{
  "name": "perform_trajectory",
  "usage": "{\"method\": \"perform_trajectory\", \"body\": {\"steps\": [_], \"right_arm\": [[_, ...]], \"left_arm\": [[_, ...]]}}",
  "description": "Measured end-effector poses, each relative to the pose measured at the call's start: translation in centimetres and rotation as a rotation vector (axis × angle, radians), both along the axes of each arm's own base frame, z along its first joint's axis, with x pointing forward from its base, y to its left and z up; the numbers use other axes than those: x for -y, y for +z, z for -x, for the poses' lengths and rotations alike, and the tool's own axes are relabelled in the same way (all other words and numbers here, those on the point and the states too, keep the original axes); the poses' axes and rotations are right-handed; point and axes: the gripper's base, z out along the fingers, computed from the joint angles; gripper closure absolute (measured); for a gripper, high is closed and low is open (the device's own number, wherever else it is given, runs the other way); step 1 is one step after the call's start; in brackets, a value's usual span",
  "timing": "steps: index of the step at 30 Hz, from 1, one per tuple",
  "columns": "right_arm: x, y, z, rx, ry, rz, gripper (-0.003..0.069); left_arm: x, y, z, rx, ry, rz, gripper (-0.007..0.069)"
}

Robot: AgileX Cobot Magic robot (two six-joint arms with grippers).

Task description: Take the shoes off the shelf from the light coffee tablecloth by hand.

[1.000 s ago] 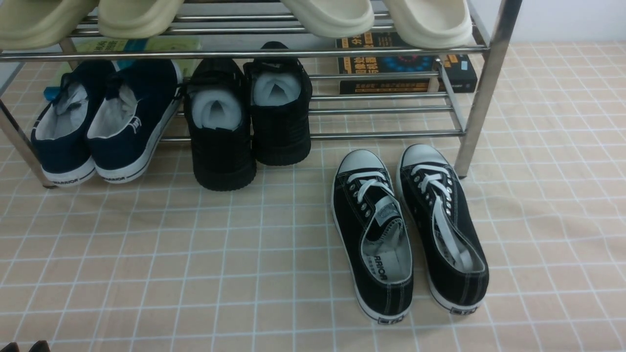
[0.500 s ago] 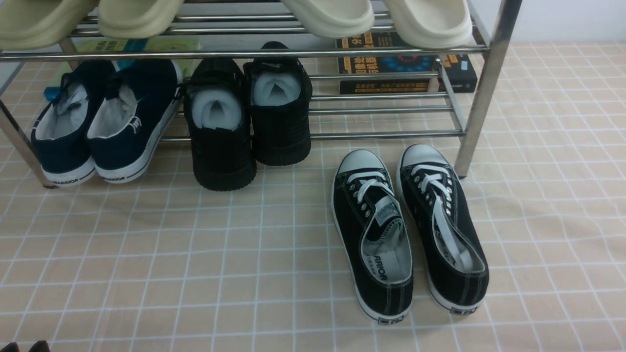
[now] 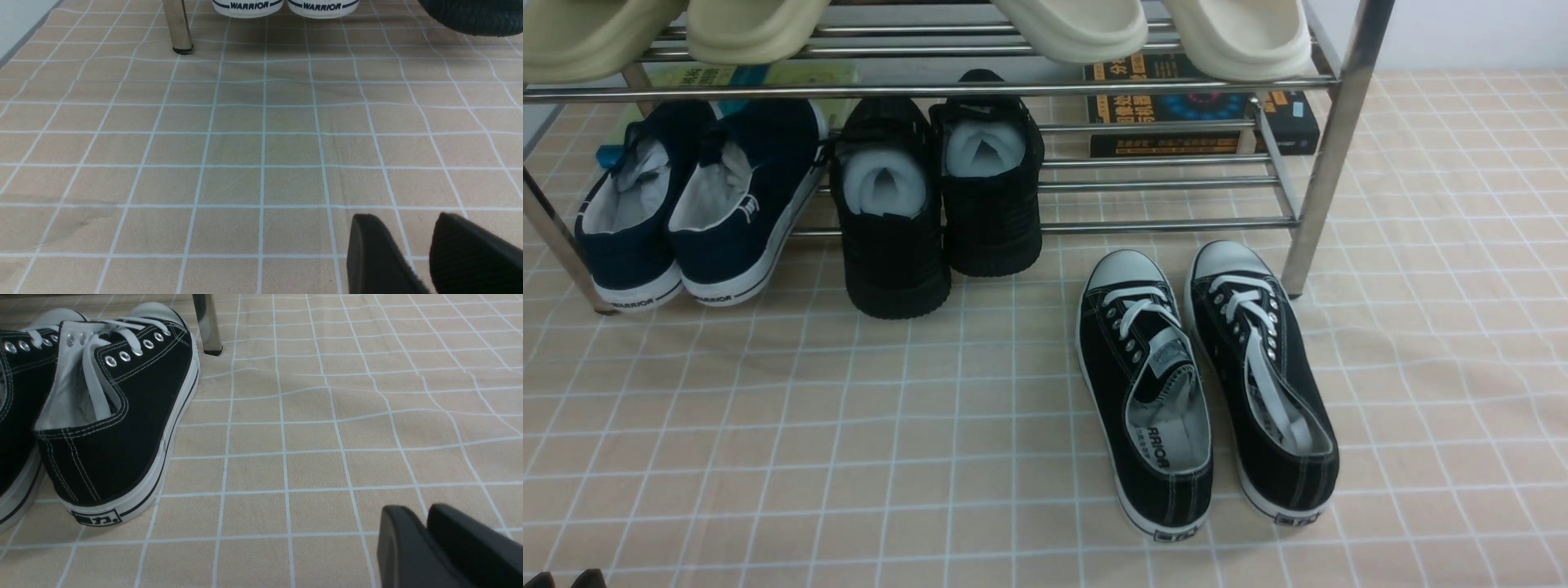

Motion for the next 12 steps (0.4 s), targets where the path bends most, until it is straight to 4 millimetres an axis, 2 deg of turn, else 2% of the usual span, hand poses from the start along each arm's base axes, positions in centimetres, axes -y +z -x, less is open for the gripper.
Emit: {"method": "perform_trajectory", "body": {"steps": [12], "right_arm": [[0.0,0.0,0.0,0.0,0.0,0.0,0.0529]], "left_arm": [[0.0,0.0,0.0,0.0,0.0,0.0,0.0382]]}}
